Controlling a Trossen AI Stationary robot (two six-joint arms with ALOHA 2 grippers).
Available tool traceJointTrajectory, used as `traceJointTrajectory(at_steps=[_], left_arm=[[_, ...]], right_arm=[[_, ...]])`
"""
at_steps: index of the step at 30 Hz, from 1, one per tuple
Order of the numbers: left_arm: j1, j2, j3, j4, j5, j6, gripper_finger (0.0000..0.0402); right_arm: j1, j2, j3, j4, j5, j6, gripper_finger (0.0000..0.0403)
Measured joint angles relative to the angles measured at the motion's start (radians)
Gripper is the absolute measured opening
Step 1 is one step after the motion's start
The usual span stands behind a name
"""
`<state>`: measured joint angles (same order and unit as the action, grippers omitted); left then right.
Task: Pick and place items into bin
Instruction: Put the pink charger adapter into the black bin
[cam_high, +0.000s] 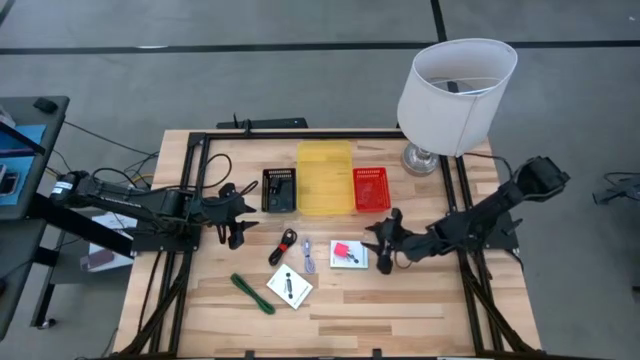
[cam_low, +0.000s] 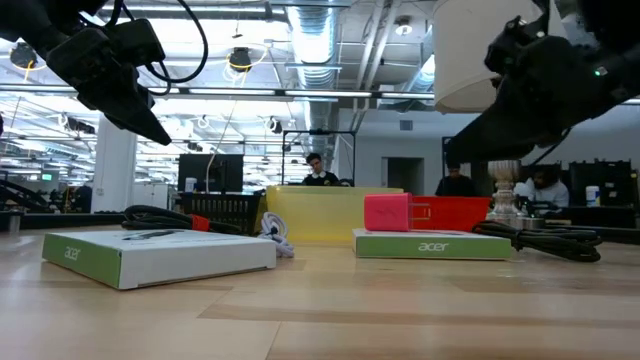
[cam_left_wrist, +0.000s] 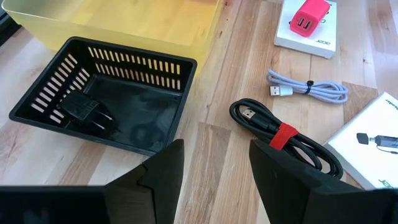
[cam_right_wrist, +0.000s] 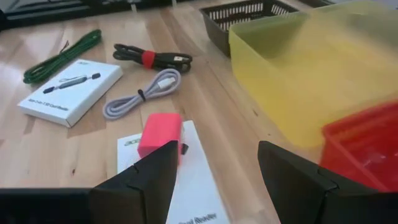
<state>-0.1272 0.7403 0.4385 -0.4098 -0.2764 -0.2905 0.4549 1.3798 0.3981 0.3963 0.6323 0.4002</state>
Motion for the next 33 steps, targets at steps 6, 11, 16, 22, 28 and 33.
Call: traceJointTrajectory(at_steps=[6,11,16,22,28,33], left_arm=[[0.000,0.000,0.000,0.000,0.000,0.000,0.0176],[0.000,0.000,0.000,0.000,0.000,0.000,0.0176],[0.000,0.000,0.000,0.000,0.000,0.000,0.0176],[0.000,0.000,0.000,0.000,0.000,0.000,0.0176],[0.000,0.000,0.000,-0.001,0.000,0.000,0.0176],[0.000,0.000,0.000,-0.002,0.000,-0.001,0.0176]], right_arm=[[0.001,0.092,0.068,-0.024,-0.006,0.001,0.0219],[0.001,0.140,0.109,-0.024,-0.032,0.004,0.0219],[0.001,0.192,0.144,-0.026,-0.062,0.012,0.0219],[0.001,0.265,0.180,-0.026,-0.063,0.019,0.0219],[0.001,0.315,0.209,-0.023,-0.065,0.020,0.0219],[-0.003,0.347,0.235,-0.022,-0.059,0.019,0.0219]])
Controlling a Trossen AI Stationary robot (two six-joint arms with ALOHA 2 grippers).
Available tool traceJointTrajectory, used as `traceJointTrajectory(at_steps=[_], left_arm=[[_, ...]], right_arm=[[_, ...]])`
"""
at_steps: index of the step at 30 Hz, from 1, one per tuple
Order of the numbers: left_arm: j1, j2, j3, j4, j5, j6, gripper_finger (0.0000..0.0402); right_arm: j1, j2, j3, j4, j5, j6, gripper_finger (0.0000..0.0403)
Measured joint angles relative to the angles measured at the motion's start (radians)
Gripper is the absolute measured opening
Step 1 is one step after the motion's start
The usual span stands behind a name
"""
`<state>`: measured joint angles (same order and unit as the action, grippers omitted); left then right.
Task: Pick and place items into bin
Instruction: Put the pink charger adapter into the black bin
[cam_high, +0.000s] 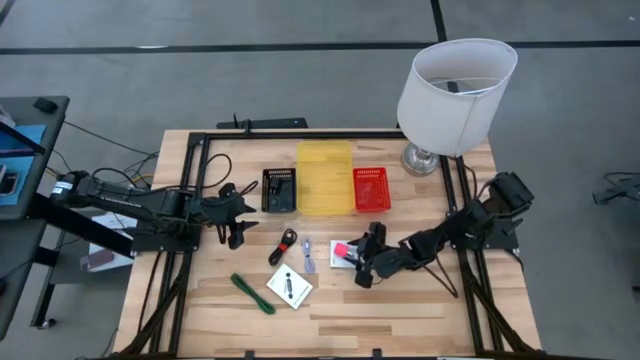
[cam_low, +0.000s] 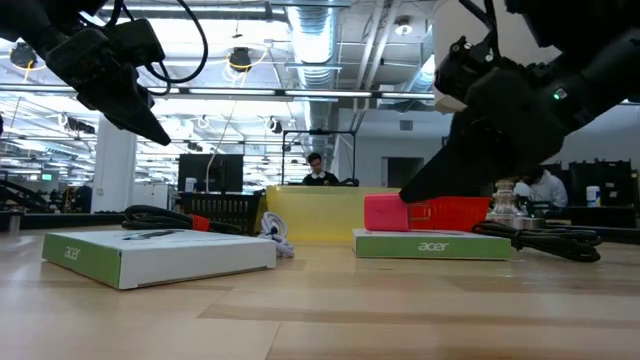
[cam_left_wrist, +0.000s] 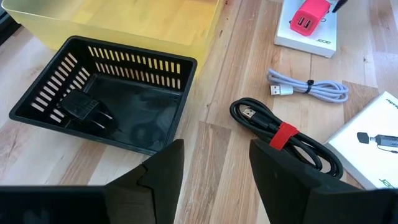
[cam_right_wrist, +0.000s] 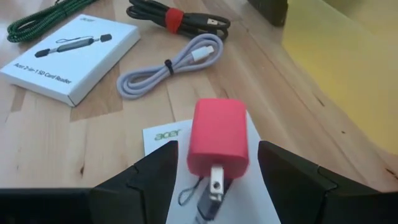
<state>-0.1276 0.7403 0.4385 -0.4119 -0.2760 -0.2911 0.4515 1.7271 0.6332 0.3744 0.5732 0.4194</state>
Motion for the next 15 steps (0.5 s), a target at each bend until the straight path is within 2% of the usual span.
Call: traceJointTrajectory(at_steps=[15], left_arm=[[0.000,0.000,0.000,0.000,0.000,0.000,0.0176]], right_arm=[[-0.009,0.062,0.034,0.000,-0.007,0.045,0.0219]])
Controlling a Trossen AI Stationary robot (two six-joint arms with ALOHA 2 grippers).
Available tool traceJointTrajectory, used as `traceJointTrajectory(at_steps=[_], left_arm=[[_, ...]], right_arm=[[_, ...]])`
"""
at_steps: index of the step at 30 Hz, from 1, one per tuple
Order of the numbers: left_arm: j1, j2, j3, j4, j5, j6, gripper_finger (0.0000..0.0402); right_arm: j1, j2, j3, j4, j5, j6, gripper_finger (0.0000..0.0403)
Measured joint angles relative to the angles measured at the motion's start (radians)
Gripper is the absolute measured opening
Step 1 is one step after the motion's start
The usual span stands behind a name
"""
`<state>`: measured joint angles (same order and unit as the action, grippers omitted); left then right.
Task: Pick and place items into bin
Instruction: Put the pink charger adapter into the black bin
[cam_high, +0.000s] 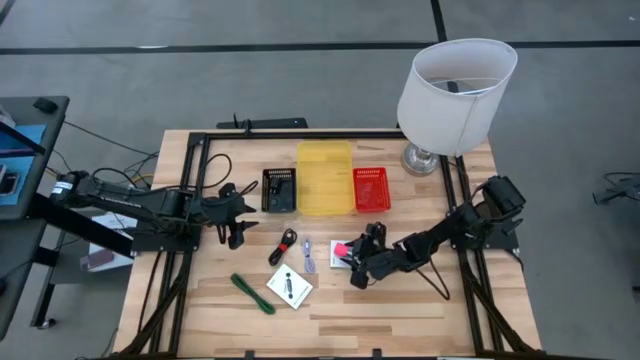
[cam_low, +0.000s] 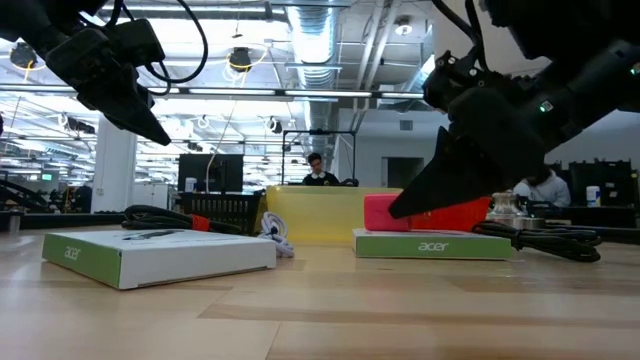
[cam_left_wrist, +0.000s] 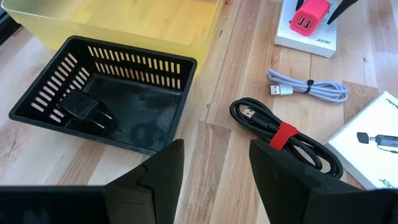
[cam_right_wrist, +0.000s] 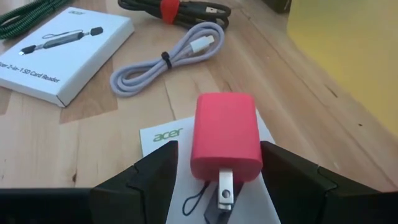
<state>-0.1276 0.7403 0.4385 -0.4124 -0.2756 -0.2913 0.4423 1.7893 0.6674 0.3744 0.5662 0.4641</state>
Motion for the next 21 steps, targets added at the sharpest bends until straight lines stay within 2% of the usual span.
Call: traceJointTrajectory(at_steps=[12,21], left_arm=[[0.000,0.000,0.000,0.000,0.000,0.000,0.0176],[0.000,0.000,0.000,0.000,0.000,0.000,0.0176]], right_arm=[[-0.005,0.000,0.000,0.000,0.011,0.008,0.0216],[-0.013,-0.001,0.000,0.000,-0.005,0.012,0.0163]])
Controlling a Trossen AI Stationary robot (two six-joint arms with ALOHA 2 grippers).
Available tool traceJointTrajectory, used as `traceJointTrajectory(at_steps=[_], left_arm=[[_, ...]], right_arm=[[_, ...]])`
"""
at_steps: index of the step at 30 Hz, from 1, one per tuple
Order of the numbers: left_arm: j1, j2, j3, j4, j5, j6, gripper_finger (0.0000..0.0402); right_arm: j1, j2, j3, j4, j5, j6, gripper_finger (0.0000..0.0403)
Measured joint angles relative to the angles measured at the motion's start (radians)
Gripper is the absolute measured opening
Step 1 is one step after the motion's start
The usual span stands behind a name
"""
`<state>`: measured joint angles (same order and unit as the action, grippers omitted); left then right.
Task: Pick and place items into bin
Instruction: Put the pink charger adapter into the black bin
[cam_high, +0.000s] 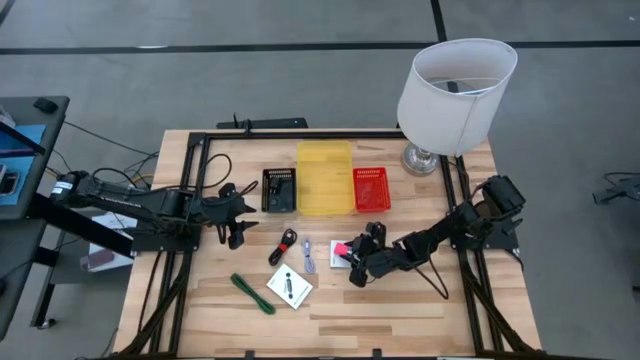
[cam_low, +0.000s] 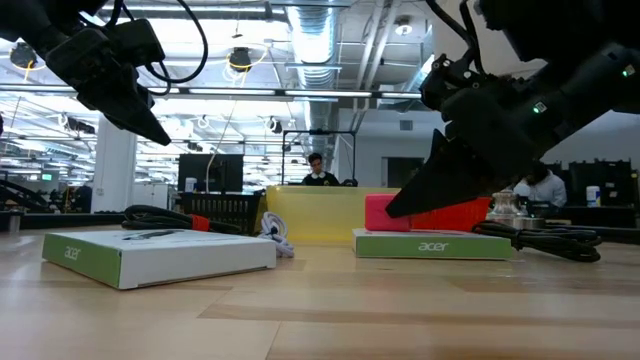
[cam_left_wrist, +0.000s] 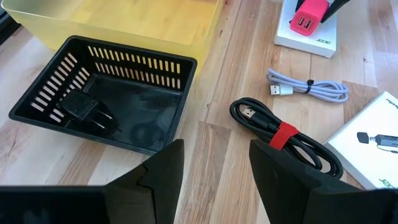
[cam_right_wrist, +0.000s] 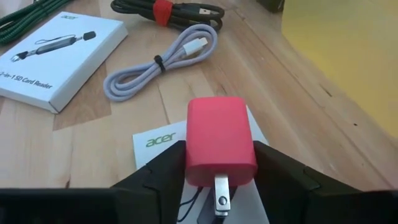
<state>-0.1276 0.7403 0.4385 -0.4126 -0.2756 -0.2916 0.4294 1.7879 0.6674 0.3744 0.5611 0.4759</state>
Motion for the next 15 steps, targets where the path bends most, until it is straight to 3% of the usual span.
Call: traceJointTrajectory(at_steps=[5,11,15], left_arm=[[0.000,0.000,0.000,0.000,0.000,0.000,0.0176],[0.000,0.000,0.000,0.000,0.000,0.000,0.0176],[0.000,0.000,0.000,0.000,0.000,-0.002,0.0176]], right_arm=[[0.000,-0.001,0.000,0.001,-0.010,0.008,0.0151],[0.000,-0.001,-0.001,-0.001,-0.012,0.023,0.0183],[0.000,-0.001,-0.001,-0.001,-0.013,0.024,0.0166]])
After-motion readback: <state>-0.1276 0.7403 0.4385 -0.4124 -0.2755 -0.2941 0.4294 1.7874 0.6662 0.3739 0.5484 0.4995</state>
